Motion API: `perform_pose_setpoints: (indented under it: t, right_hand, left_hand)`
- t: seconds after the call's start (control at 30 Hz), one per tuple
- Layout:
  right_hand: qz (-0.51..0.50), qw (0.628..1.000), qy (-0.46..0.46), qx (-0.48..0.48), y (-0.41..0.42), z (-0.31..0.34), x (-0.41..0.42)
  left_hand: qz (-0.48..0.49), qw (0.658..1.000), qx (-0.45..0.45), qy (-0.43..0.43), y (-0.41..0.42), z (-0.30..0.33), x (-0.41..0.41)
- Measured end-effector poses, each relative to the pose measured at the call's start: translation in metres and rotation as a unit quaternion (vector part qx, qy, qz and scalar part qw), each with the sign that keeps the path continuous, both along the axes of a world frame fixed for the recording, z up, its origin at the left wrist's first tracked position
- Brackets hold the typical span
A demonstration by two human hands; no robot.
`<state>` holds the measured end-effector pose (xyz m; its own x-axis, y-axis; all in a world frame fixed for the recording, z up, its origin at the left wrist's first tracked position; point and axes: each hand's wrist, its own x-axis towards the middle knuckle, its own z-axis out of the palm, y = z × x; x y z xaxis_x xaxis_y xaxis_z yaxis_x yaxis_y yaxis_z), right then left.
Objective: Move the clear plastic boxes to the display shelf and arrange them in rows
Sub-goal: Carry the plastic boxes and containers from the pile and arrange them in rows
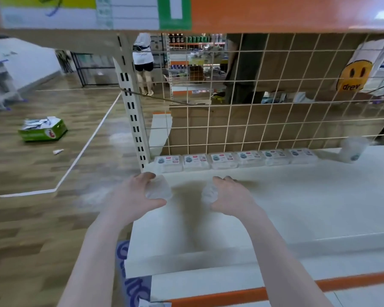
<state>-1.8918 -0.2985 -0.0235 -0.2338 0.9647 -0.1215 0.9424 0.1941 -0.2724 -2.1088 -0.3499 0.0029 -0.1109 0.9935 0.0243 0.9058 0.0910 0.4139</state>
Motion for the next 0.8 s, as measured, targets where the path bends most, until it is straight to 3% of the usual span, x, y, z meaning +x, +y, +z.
perform_pose_setpoints:
  t: [0.3, 0.43, 0.63, 0.73, 0.8]
  right_hand:
    - [0.014, 1.0, 0.02, 0.013, 0.014, -0.003, -0.02]
    - [-0.005, 0.984, 0.176, 0.013, 0.018, 0.006, -0.025]
    - [-0.038, 0.895, 0.441, -0.061, 0.025, 0.004, -0.025]
    - [-0.036, 0.87, 0.485, -0.077, 0.024, -0.004, -0.012]
    - [-0.025, 0.878, 0.472, -0.078, 0.024, -0.006, 0.0]
  left_hand:
    - [0.004, 1.0, 0.008, -0.001, -0.001, -0.008, -0.015]
    - [0.009, 1.0, 0.013, -0.001, -0.002, -0.01, -0.024]
    - [0.012, 1.0, 0.015, 0.003, -0.001, -0.013, -0.03]
    - [0.017, 1.0, 0.015, 0.007, 0.0, -0.014, -0.03]
    - [0.021, 1.0, 0.012, 0.008, 0.001, -0.014, -0.03]
